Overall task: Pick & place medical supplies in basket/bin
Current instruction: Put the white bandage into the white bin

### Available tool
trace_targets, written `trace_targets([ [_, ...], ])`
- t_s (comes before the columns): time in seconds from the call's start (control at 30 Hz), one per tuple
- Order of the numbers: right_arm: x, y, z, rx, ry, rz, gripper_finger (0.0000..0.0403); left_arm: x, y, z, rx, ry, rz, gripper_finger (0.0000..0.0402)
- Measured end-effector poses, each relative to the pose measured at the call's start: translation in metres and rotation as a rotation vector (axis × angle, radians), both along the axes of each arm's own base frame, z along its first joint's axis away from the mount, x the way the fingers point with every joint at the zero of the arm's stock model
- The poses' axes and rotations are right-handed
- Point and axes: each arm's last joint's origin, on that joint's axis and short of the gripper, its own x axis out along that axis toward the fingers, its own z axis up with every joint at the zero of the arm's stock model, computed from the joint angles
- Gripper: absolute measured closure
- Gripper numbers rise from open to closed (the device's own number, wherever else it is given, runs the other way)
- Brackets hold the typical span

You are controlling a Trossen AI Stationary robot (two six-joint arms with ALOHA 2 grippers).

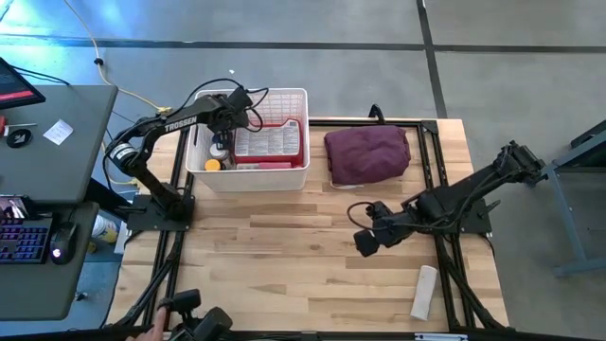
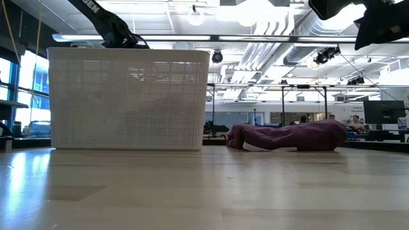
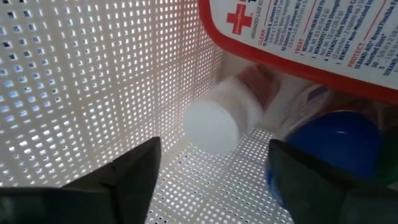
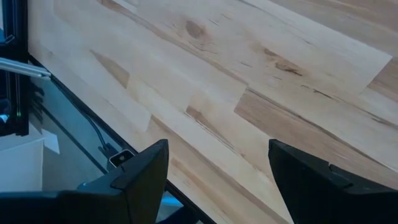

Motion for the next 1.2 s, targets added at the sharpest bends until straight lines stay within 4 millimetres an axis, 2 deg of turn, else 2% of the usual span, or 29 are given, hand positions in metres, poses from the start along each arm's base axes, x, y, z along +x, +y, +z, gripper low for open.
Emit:
trace_targets([
  [0.13,-0.001,0.003,0.000,0.000,0.000,0.012,0.0137,0.000,-0.001,0.001,0.019,0.032,0.007,0.0037],
  [0.27,-0.002,0.004,0.000,-0.009,-0.004,0.014,0.0137,0.006,-0.004,0.012,0.051,0.054,0.008,0.0024],
  [0.6,-0.003,0.006,0.000,0.030,0.022,0.046,0.0137,0.024,-0.013,0.058,0.142,-0.031,0.086,0.0072],
  [0.87,-0.023,0.024,-0.005,0.090,0.171,0.142,0.0137,0.041,-0.030,0.121,0.222,-0.287,0.195,0.0118],
  [1.07,-0.046,0.043,-0.009,0.055,0.259,0.248,0.0137,0.053,-0.051,0.169,0.154,-0.602,0.230,0.0149],
  [1.2,-0.059,0.051,-0.010,0.068,0.346,0.211,0.0137,0.060,-0.070,0.194,0.057,-0.779,0.221,0.0162],
])
